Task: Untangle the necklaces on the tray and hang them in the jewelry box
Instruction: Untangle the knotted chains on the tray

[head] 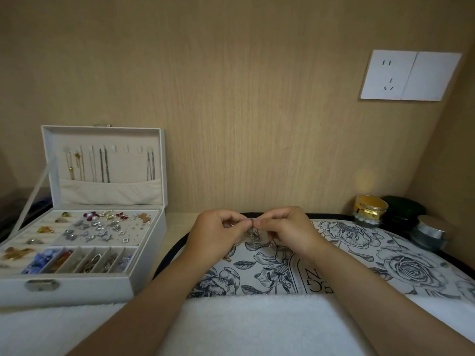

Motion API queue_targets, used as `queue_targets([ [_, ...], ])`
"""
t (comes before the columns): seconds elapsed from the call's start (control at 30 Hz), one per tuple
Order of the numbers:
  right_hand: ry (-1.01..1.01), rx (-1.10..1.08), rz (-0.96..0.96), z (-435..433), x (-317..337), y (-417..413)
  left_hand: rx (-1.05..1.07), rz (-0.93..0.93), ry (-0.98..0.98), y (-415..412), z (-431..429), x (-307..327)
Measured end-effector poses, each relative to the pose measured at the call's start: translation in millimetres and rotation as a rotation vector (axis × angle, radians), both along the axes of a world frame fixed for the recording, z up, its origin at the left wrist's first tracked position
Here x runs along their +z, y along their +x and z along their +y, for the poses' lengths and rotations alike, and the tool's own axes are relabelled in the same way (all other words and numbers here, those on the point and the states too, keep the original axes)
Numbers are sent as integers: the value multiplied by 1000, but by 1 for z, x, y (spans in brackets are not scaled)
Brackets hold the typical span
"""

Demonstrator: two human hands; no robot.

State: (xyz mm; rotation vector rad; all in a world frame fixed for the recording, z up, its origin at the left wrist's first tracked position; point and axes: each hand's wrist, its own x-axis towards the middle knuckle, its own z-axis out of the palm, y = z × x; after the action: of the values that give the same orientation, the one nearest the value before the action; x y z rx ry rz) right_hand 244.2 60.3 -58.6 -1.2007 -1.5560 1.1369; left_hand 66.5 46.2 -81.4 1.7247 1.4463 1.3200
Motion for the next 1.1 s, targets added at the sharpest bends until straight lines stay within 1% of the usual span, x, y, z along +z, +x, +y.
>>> queue_targets([
  [0.1, -5, -51, -12, 1, -1, -3, 46, 51, 12, 3, 0, -1],
  [0.23, -47, -147, 50, 2, -1, -6, 68, 67, 60, 2, 0, -4],
  [0.37, -134, -118, 66, 3, 0, -3, 71, 38, 178, 2, 0, -2],
  [0.47, -145, -66, 70, 2, -1, -3, 20, 24, 181, 2, -2, -2],
  [0.57, -114, -33, 61, 2, 0, -2, 10, 5, 162, 2, -3, -2],
  [0.63, -87, -33, 41, 2, 0, -2, -17, 72, 164, 0, -3, -2],
  [0.7, -71, -40, 10, 1, -1, -3, -3, 257, 219, -3, -1, -4],
  [0.8, -67, -46, -8, 1, -2, -5, 64, 516, 375, -7, 1, -4],
  [0.87, -79, -41, 6, 1, -2, -7, 119, 605, 467, -5, 0, -2],
  [0.97, -100, -48, 32, 0, -2, -10, 195, 622, 519, 1, -1, 0],
  [1.07, -156, -84, 33, -2, 0, -12, 263, 588, 501, 5, -2, 0],
  [1.1, -182, -84, 38, -2, 1, -13, 278, 552, 463, 7, -2, 1],
])
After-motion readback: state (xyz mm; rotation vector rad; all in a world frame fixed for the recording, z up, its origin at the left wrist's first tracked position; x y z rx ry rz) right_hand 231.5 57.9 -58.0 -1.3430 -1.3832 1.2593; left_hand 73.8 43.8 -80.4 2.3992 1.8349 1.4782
